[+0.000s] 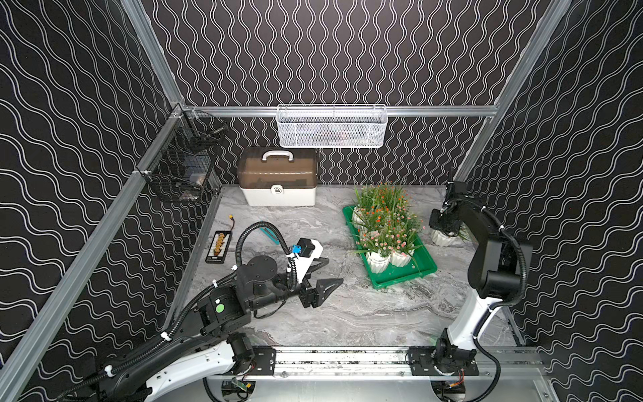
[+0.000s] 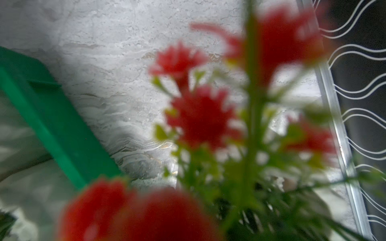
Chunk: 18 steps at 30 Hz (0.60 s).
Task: Put the potted gypsophila into the storage box
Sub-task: Pick up the baby's breath potted plant from the center of the board, then place the baby's breath potted plant at the storage box.
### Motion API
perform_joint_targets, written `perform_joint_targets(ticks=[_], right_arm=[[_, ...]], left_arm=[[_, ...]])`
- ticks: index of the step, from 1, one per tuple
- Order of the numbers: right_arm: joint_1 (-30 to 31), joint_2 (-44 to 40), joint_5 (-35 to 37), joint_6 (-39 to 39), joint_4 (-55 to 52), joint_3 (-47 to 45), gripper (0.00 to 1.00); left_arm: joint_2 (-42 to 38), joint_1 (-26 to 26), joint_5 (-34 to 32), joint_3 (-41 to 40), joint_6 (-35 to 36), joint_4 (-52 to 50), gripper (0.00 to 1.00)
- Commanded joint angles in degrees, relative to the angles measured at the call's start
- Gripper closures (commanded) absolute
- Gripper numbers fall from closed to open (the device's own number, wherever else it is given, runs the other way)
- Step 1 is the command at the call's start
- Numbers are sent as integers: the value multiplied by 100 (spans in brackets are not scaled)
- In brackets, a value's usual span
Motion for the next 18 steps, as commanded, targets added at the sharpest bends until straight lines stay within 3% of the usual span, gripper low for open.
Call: perform_joint_targets(ticks=[1,18], right_arm=[[16,-232,-142,149,-78,-54,100],[151,-1520,-472,498,-416,-501,100]], left_arm=[[-27,6,-54,40,110,42,27],[-81,6,-64,41,98,7,27]])
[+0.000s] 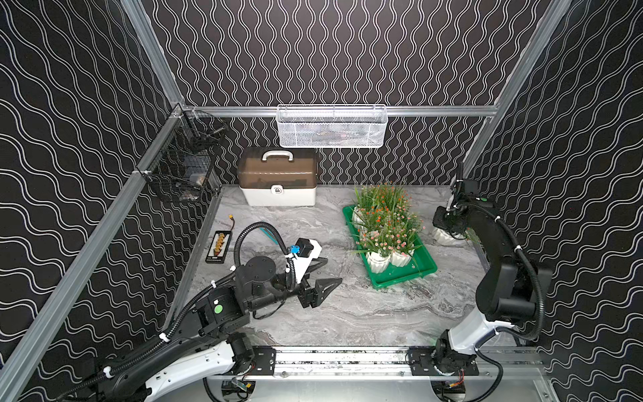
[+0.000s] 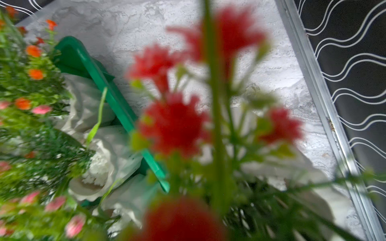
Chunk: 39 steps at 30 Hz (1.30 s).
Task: Put the potted gypsophila into the storage box
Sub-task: Place the baby's breath potted plant at the storage box.
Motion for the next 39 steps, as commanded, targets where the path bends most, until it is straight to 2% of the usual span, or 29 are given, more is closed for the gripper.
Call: perform_joint_targets(ticks=[1,20,29,39], right_arm=[[58,-261,-114,151,-101,-61,100],[514,-1723,162,748,-911,-419,100],[1306,-2255,747,888,-1244,-737,100],[1876,-2659,769,1206,-1369,-1292,100]], left_arm=[[-35,7,-31,45,97,44,27],[-130,6,-159,223,270,-315,27],[5,6,-85,249,255,-330,27],[3,8,-186,176,275,-316,27]])
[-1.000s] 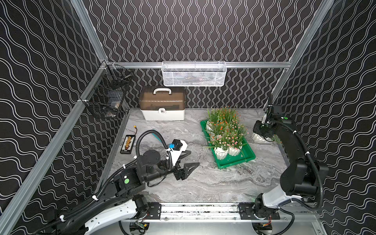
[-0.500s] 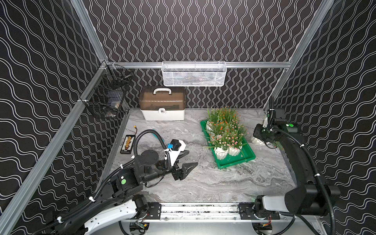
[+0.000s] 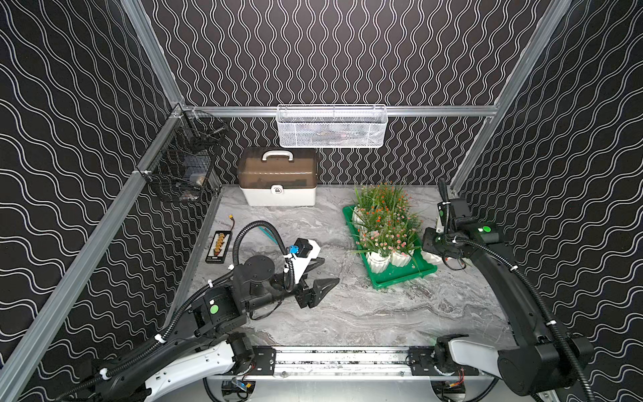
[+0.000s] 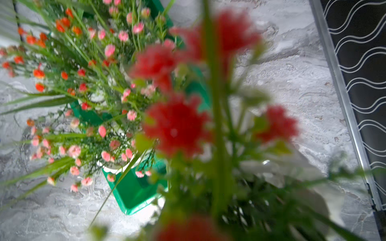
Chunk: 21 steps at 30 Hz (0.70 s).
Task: Put the potted gypsophila into the storage box
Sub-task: Place the baby's breath potted plant at the storage box.
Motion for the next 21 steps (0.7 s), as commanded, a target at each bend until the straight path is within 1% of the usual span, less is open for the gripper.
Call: perform_joint_targets(ticks=[1,5,12,21], right_arm=[[152,-129,58,208,-5,-140,100],[399,-208,-31,302,54,-336,100],[623,-152,-503,333,409,-539,100],[893,205,-461,382,642,-597,100]], left_arm=[[14,6,-57,-22,124,86,27],[6,6,-91,-44,123,122,27],[7,6,-162,-9,168,55,27],[7,6,-264,15,238,-2,27]])
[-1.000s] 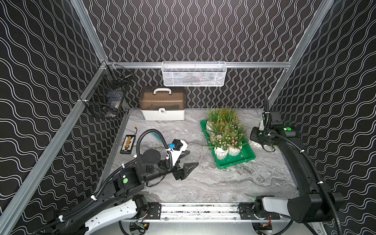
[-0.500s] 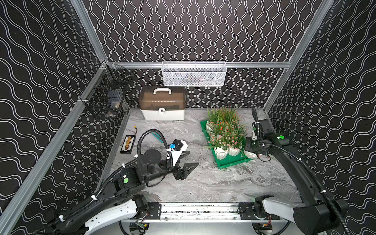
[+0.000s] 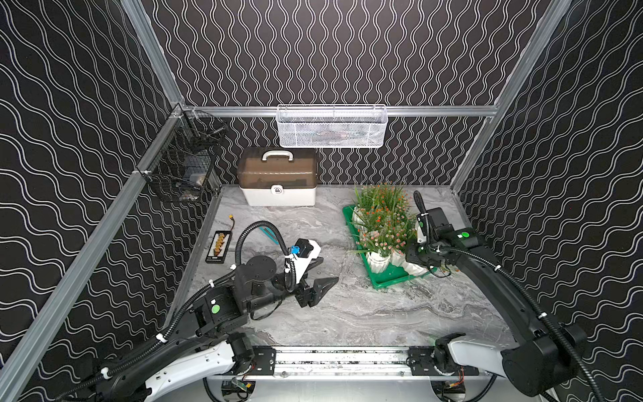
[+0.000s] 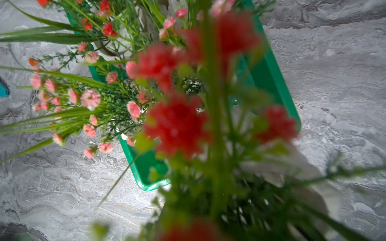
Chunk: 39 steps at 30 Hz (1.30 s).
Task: Put the potted gypsophila into the storage box
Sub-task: Place the baby's breath potted plant at the storage box.
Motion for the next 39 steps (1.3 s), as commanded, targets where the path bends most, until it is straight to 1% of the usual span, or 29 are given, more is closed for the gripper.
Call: perform_joint_targets(ticks=[1,14,23,31,32,39], right_arm=[[85,66,11,97,337,-37,100],[426,371,-62,215,622,-78,100],[501,625,-22,224,736,-78,100],[628,464,123,312,585,-78,100],[644,422,139,321,581,-247,100],[692,349,183,374,522,-340,100]], left_arm=[[10,6,-76,52,122,40,27],[17,6,-162,52,151,9,27],[-5,6,-154,52,153,-8,27],[-10,6,-171,60,167,-26,27],[3,6,-162,66,160,-26,27],[11,6,-141,62,148,-9,27]])
